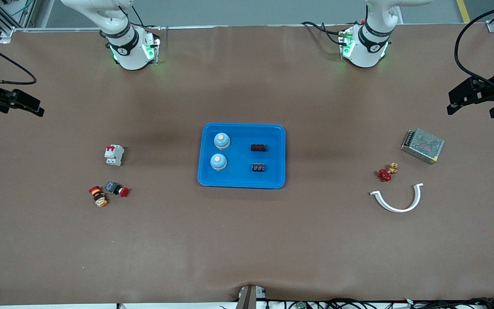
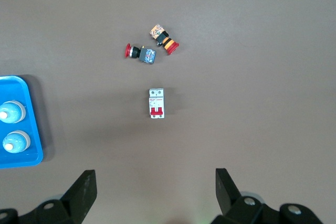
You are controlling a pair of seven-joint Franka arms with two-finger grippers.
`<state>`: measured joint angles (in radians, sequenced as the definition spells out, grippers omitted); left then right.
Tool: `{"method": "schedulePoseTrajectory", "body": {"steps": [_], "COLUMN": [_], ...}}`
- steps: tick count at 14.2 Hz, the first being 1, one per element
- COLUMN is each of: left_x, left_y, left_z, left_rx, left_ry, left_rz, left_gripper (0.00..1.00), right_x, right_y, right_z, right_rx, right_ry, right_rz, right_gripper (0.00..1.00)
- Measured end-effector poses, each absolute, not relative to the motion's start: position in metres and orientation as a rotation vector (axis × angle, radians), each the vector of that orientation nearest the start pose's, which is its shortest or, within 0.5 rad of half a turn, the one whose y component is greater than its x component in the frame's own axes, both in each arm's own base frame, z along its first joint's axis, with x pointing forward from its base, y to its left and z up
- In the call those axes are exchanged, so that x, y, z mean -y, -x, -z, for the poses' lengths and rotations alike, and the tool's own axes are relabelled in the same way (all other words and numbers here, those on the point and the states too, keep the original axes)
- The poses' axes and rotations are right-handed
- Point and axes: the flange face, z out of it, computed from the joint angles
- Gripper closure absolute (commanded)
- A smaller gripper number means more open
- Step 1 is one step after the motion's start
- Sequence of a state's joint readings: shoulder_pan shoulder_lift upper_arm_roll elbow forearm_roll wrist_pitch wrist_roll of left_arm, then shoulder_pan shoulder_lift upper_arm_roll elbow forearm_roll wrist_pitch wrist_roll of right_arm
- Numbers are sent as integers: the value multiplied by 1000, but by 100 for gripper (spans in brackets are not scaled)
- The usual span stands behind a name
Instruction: Place electrolytic capacitor and blue bell in tray
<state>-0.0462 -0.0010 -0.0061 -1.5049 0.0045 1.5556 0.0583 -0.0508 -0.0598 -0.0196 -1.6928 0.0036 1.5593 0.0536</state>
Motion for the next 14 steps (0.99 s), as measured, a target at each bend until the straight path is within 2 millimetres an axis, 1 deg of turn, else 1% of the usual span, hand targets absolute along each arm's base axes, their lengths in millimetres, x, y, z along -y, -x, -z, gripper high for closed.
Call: {"method": "schedulePoseTrajectory", "body": {"steps": [4, 7, 9, 14], "left_x": [29, 36, 36, 38], "left_y": [-550, -547, -545, -545], "left_z": [-654, -651, -650, -650], "left_rx": [-174, -195, -197, -201], "left_ry": [3132, 3131, 3131, 3130], "left_rz": [53, 7, -17, -24], "left_gripper": [0, 0, 0, 0], "right_x": [37, 37, 37, 38], "right_y": [-531, -531, -531, -531], "right_z": [-601, -602, -602, -602], "right_rx": [-193, -193, -193, -197], "right_ry": [3129, 3129, 3129, 3129], "right_rz": [-105, -103, -103, -103], "right_gripper": [0, 0, 0, 0]}}
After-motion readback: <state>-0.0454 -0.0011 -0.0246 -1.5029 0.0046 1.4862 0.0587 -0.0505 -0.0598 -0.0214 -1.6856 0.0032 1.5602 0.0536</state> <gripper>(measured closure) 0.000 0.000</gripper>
